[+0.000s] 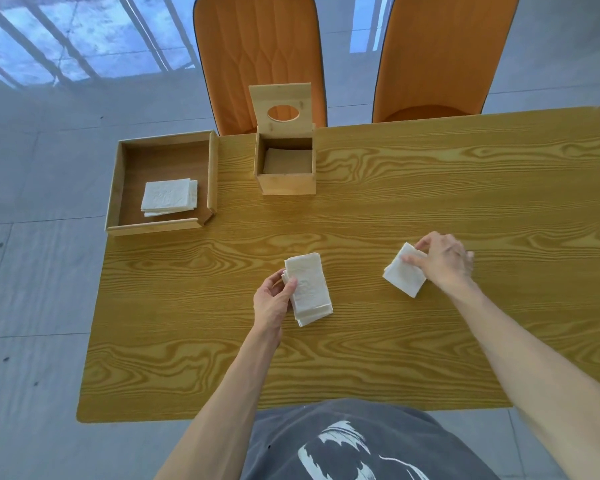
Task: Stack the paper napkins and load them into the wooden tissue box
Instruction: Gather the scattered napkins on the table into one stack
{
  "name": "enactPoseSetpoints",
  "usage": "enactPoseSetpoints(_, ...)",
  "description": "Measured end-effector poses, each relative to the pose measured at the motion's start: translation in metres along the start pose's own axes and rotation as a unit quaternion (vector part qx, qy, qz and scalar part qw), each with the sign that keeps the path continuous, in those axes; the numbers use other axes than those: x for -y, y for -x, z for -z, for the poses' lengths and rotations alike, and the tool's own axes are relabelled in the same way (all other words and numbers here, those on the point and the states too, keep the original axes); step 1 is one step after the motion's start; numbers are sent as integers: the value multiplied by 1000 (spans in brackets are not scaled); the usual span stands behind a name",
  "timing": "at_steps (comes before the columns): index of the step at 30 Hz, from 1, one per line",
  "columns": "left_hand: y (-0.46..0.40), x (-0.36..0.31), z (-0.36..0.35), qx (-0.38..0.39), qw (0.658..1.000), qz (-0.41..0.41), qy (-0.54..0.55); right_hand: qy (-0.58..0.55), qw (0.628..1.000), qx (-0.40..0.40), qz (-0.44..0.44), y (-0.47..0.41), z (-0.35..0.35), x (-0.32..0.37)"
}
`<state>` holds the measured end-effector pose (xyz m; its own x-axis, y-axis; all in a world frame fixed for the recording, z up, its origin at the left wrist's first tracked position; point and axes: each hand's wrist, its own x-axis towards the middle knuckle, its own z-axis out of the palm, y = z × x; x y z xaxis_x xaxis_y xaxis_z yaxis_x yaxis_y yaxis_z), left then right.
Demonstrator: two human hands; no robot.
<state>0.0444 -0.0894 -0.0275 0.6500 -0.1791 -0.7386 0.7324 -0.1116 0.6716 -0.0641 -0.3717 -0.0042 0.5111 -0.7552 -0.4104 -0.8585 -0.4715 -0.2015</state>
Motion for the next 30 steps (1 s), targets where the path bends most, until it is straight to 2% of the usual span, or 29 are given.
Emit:
enactPoseSetpoints(4, -1, 1, 1, 6, 1000, 2, 5, -56, 998, 19, 14, 2, -2, 1)
enactPoseSetpoints(8, -2, 2, 4, 18, 1000, -2, 2, -146, 985, 81, 50, 3, 7, 9)
enactPoseSetpoints(13, -3, 0, 5, 35, 999, -1, 1, -273, 924, 234, 132, 5, 31, 38)
enactPoseSetpoints(20, 2, -3, 3, 39, 999, 2, 10, -183, 873, 388, 232, 18, 31, 107)
enactPoseSetpoints(25, 3, -5, 5, 52, 999, 1, 10, -124, 872, 396, 260, 25, -10, 141)
enactPoseSetpoints(30, 3, -5, 9, 73, 997, -8, 13, -108, 906, 287, 292, 29, -42, 143)
